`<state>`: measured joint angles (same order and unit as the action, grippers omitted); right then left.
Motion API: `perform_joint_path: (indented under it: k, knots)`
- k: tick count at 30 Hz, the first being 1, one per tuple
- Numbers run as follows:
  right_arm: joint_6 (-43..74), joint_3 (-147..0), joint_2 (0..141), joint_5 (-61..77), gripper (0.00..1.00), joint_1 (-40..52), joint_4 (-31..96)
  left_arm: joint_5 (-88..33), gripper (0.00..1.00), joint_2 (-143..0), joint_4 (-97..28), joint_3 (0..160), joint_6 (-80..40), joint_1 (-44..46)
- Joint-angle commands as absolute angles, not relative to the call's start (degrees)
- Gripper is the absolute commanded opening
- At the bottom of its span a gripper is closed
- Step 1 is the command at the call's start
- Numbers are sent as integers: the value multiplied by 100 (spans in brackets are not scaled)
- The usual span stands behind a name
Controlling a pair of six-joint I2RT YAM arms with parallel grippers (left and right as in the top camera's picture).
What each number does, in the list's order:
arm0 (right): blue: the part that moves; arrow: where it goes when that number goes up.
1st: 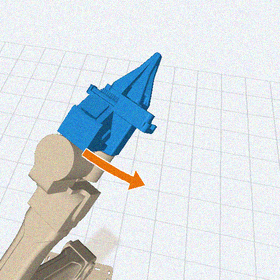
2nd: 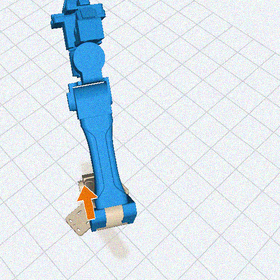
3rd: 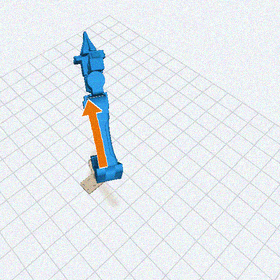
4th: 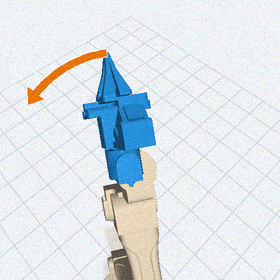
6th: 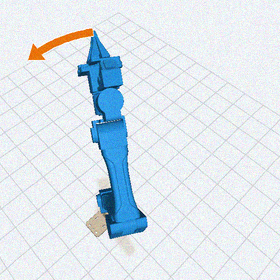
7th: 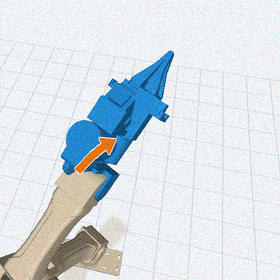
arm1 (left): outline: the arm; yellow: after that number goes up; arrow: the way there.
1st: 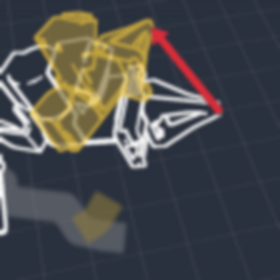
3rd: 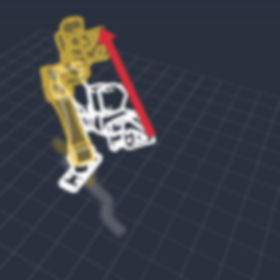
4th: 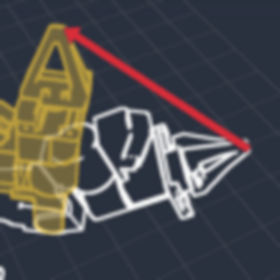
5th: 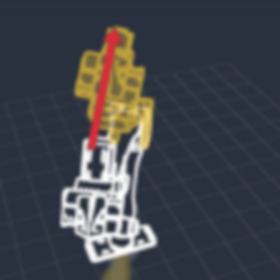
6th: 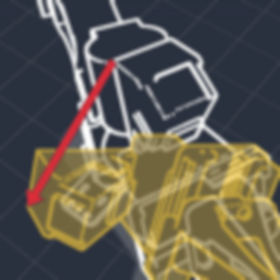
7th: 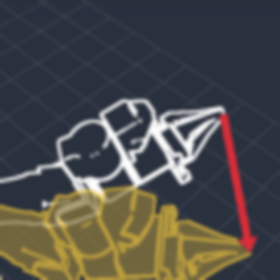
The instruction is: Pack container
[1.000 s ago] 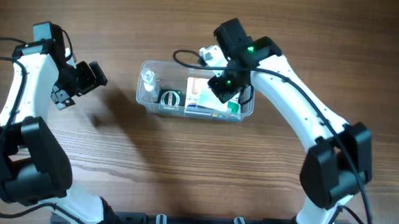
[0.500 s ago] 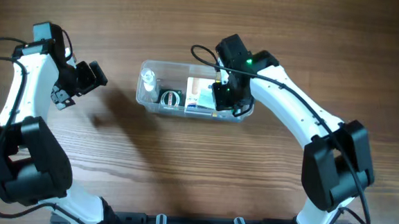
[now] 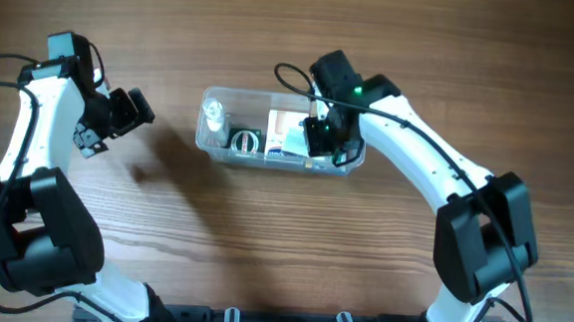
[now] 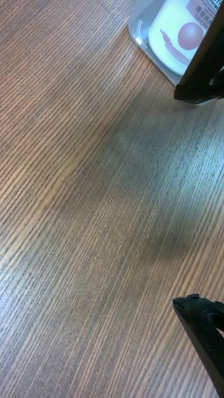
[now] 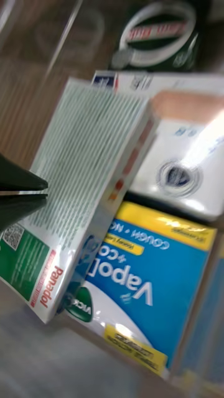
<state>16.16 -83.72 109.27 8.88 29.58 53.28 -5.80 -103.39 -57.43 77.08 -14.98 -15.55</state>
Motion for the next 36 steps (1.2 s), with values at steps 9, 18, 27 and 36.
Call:
perform_joint_path:
  k: [9,18,27,36]
  knots:
    - [1044,-9520,8427,493,28,2897,5568,-567,100,-10193,-5743,7673,-1549,-1566]
    - [1050,-9520,5365,130,100,2897,6678,-567,100,-10193,-5743,7673,-1549,-1566]
    - [1066,-9520,4193,130,100,2897,7791,-567,100,-10193,-5743,7671,-1549,-1566]
    - [1046,-9155,4147,-327,100,2882,7977,-567,100,-10193,-5743,7673,-1549,-1566]
